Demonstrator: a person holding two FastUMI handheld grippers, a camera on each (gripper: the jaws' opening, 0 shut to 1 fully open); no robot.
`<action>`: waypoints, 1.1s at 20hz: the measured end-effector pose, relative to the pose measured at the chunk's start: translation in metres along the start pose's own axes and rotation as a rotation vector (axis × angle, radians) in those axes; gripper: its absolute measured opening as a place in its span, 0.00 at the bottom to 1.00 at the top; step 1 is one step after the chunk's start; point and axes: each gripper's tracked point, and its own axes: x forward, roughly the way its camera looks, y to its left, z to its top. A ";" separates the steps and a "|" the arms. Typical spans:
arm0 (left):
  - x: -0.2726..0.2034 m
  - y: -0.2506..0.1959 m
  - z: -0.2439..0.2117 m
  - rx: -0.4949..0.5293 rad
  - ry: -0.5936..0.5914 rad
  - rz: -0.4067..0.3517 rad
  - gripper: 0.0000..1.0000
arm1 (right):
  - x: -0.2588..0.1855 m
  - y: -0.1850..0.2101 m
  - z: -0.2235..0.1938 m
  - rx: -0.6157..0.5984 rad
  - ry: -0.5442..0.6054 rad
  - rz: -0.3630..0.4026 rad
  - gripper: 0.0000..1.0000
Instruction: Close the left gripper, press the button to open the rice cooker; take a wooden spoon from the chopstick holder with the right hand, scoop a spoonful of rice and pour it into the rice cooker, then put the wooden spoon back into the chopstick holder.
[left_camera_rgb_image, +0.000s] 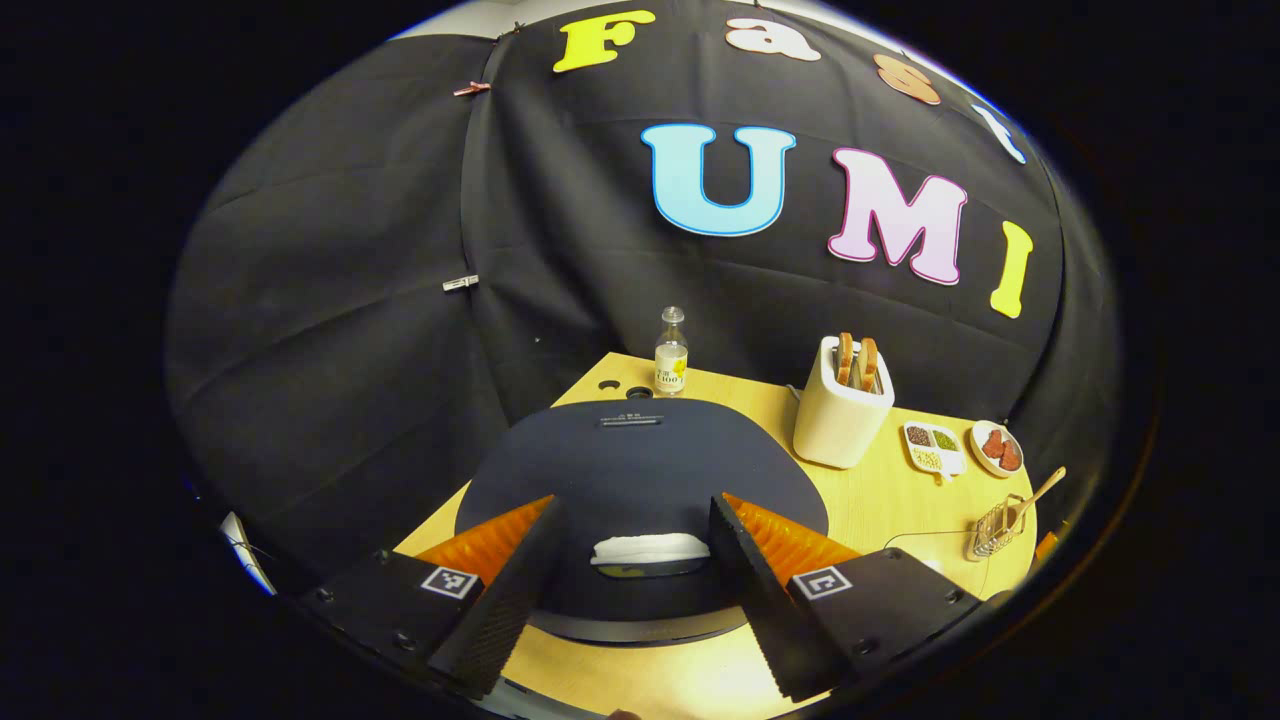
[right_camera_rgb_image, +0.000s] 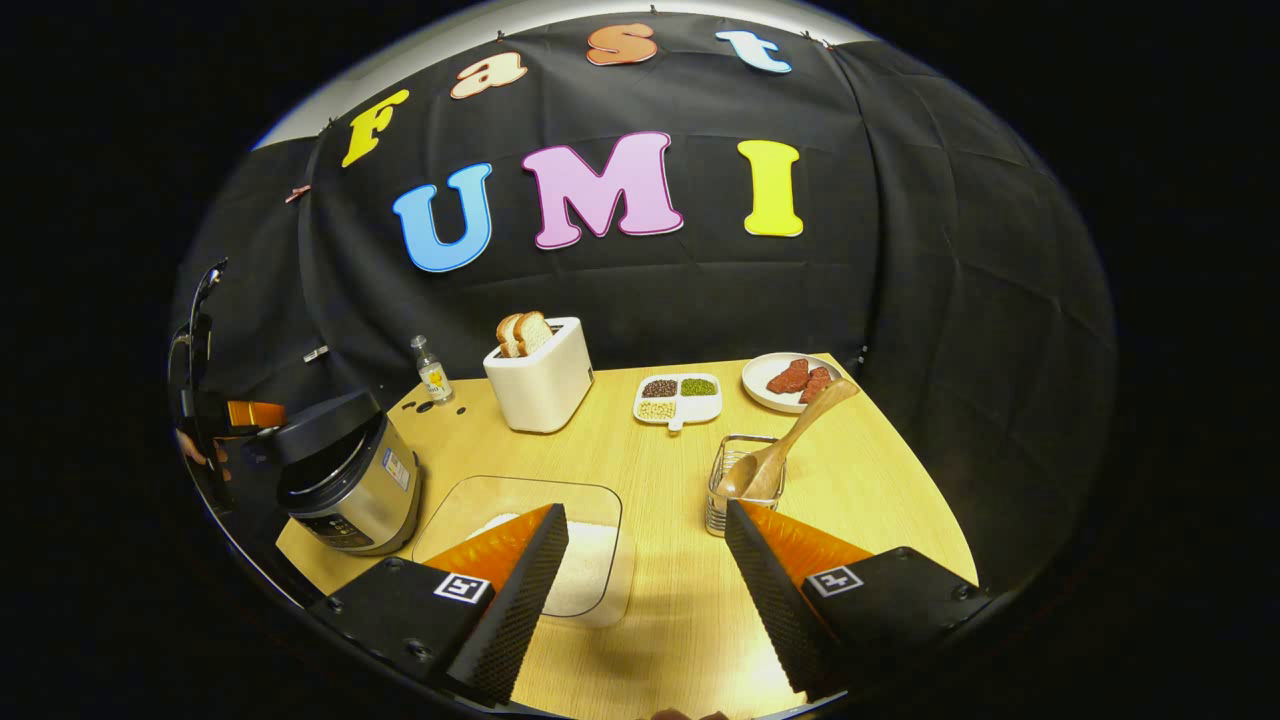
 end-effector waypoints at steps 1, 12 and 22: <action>0.003 0.000 -0.006 0.003 0.003 0.002 0.99 | -0.002 -0.001 0.001 0.007 -0.006 -0.003 0.99; 0.014 -0.001 -0.042 0.049 0.018 0.003 1.00 | -0.010 0.000 -0.017 -0.022 0.009 -0.023 0.99; -0.011 -0.004 -0.011 0.115 -0.119 -0.031 0.96 | -0.012 0.029 -0.003 -0.039 -0.017 0.007 0.99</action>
